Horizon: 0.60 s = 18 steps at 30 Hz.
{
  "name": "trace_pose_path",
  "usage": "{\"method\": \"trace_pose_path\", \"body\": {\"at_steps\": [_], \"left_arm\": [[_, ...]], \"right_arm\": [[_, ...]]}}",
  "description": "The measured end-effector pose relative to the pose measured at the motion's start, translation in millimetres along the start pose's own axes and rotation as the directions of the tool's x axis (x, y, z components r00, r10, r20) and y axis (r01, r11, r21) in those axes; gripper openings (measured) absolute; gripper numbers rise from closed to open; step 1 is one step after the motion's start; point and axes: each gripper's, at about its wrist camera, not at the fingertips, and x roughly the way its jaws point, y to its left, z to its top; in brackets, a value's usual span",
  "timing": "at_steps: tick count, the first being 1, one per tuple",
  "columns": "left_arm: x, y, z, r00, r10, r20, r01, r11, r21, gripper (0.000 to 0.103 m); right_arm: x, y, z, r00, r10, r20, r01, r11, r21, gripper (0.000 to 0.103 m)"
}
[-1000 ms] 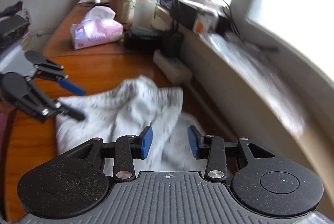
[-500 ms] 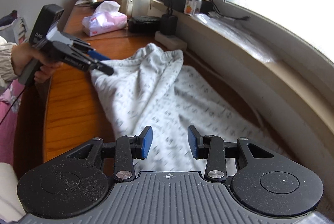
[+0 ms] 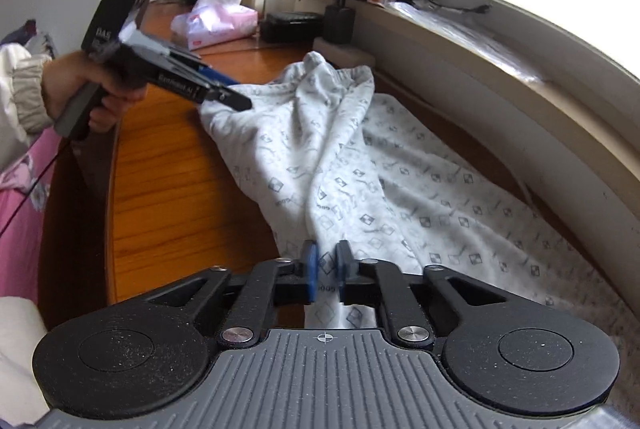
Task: Fold clothes
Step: 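Pinch the folded garment edge with the left gripper while the right gripper opens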
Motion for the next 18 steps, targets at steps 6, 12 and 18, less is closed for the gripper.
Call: {"method": "trace_pose_path", "body": {"at_steps": [6, 12, 18], "left_arm": [[-3, -5, -2, 1.000, 0.028, -0.004, -0.028, 0.998, 0.049, 0.025], [-22, -8, -2, 0.999, 0.048, 0.000, -0.048, 0.997, 0.052, 0.024], [-39, -4, -10, 1.000, 0.017, -0.016, -0.016, 0.999, 0.042, 0.024]], "right_arm": [[-15, -19, 22, 0.987, -0.153, 0.041, 0.156, 0.985, -0.068, 0.003], [23, -56, 32, 0.921, -0.388, 0.021, 0.387, 0.908, -0.163, 0.002], [81, -90, 25, 0.915, -0.390, -0.106, 0.375, 0.917, -0.132, 0.008]]}}
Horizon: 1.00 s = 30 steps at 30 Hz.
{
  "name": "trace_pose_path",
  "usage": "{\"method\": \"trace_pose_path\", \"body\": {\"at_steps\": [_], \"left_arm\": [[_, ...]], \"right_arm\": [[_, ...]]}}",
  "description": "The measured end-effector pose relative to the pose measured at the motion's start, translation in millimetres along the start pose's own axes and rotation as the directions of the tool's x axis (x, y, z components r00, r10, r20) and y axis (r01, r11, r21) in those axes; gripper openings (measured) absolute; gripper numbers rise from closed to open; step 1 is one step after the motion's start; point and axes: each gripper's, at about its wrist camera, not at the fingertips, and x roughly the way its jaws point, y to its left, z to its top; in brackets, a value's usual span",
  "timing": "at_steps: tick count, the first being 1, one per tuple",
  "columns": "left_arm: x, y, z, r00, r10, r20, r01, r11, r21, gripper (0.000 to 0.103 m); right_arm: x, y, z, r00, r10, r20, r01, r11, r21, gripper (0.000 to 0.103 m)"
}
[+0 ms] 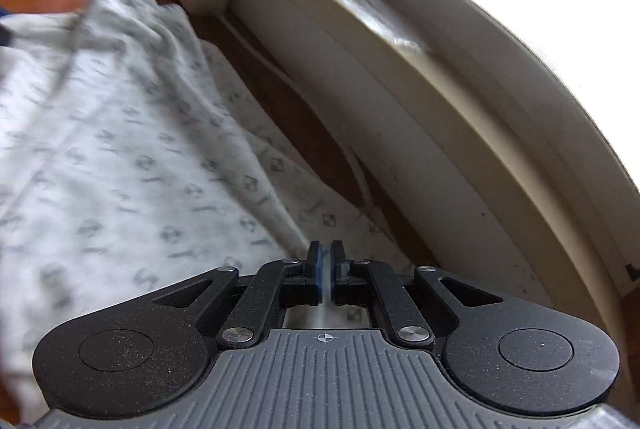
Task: Fold clothes
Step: 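Pinch the folded garment edge with the left gripper while the right gripper opens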
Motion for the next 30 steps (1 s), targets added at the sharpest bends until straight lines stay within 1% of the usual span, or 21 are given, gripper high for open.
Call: {"method": "trace_pose_path", "body": {"at_steps": [1, 2, 4, 5, 6, 8, 12, 13, 15, 16, 19, 20, 21, 22, 23, 24, 26, 28, 30], "left_arm": [[-2, 1, 0, 1.000, -0.005, -0.002, 0.005, 1.000, -0.003, 0.024], [-4, 2, 1, 1.000, -0.010, 0.002, 0.010, 1.000, -0.008, 0.025], [-8, 4, 4, 1.000, -0.022, 0.012, 0.022, 1.000, -0.016, 0.027], [-8, 5, 6, 0.999, -0.030, 0.013, 0.030, 0.999, -0.021, 0.030], [-7, 5, 7, 0.999, -0.037, 0.015, 0.038, 0.999, -0.025, 0.030], [-3, 7, 10, 0.999, -0.049, 0.012, 0.049, 0.998, -0.034, 0.031], [10, 8, 9, 0.998, -0.060, -0.004, 0.060, 0.997, -0.048, 0.031], [12, 9, 8, 0.998, -0.063, -0.005, 0.063, 0.997, -0.052, 0.031], [17, 10, 6, 0.998, -0.069, -0.005, 0.069, 0.996, -0.060, 0.031], [19, 11, 5, 0.997, -0.072, -0.005, 0.071, 0.995, -0.065, 0.031], [21, 12, 4, 0.997, -0.078, 0.005, 0.078, 0.995, -0.069, 0.031], [21, 11, 4, 0.997, -0.079, 0.007, 0.079, 0.995, -0.068, 0.030], [22, 11, 4, 0.997, -0.077, 0.009, 0.077, 0.995, -0.065, 0.029], [22, 10, 4, 0.998, -0.068, 0.013, 0.068, 0.996, -0.063, 0.022], [21, 9, 3, 0.999, -0.048, 0.017, 0.049, 0.997, -0.067, 0.018], [20, 9, 3, 0.999, -0.039, 0.023, 0.041, 0.996, -0.073, 0.016], [16, 9, 1, 0.999, -0.031, 0.036, 0.034, 0.996, -0.083, 0.011], [11, 7, -1, 0.999, -0.026, 0.046, 0.030, 0.995, -0.090, 0.011], [5, 5, -2, 0.998, -0.017, 0.056, 0.023, 0.995, -0.097, 0.008]], "right_arm": [[1, -1, 6, 1.000, 0.016, 0.017, -0.016, 1.000, 0.014, 0.013], [1, -1, 14, 0.999, 0.037, 0.039, -0.038, 0.999, 0.029, 0.014], [1, -1, 31, 0.993, 0.086, 0.085, -0.091, 0.994, 0.054, 0.022], [2, 1, 41, 0.986, 0.126, 0.112, -0.133, 0.989, 0.061, 0.023], [5, 3, 52, 0.977, 0.166, 0.134, -0.177, 0.982, 0.069, 0.025], [18, 9, 73, 0.952, 0.258, 0.167, -0.275, 0.957, 0.093, 0.025], [50, 18, 111, 0.885, 0.406, 0.226, -0.446, 0.880, 0.164, 0.026], [60, 20, 118, 0.868, 0.440, 0.229, -0.481, 0.858, 0.178, 0.026], [78, 27, 129, 0.843, 0.491, 0.220, -0.530, 0.827, 0.187, 0.027], [85, 32, 132, 0.838, 0.504, 0.208, -0.539, 0.822, 0.183, 0.027], [98, 39, 133, 0.836, 0.517, 0.185, -0.545, 0.820, 0.173, 0.029], [101, 40, 133, 0.830, 0.525, 0.187, -0.554, 0.814, 0.174, 0.029], [101, 40, 133, 0.819, 0.538, 0.199, -0.569, 0.804, 0.171, 0.027], [98, 40, 132, 0.808, 0.549, 0.214, -0.583, 0.796, 0.161, 0.012], [95, 39, 131, 0.797, 0.560, 0.229, -0.597, 0.788, 0.151, 0.002], [91, 39, 131, 0.791, 0.559, 0.250, -0.601, 0.787, 0.141, 0.002], [80, 35, 133, 0.792, 0.527, 0.307, -0.584, 0.802, 0.129, 0.002], [68, 33, 136, 0.795, 0.499, 0.346, -0.563, 0.819, 0.112, 0.002], [59, 34, 141, 0.795, 0.474, 0.380, -0.539, 0.838, 0.083, 0.002]]}}
